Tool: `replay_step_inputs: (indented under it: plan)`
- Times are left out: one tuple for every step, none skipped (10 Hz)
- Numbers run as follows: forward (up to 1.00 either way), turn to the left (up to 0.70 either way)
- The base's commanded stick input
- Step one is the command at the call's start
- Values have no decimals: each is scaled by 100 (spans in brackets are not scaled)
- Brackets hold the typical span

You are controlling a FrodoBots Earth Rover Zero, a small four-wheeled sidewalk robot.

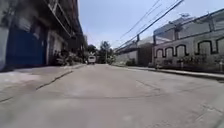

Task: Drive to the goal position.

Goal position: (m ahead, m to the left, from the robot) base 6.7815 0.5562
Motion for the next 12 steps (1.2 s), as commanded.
replay_step_inputs:
  plan:
    - [100,0]
    - [100,0]
    - [100,0]
    - [100,0]
    - [100,0]
    - [100,0]
    - [100,0]
    - [100,0]
    - [100,0]
    - [100,0]
    - [100,0]
    - [100,0]
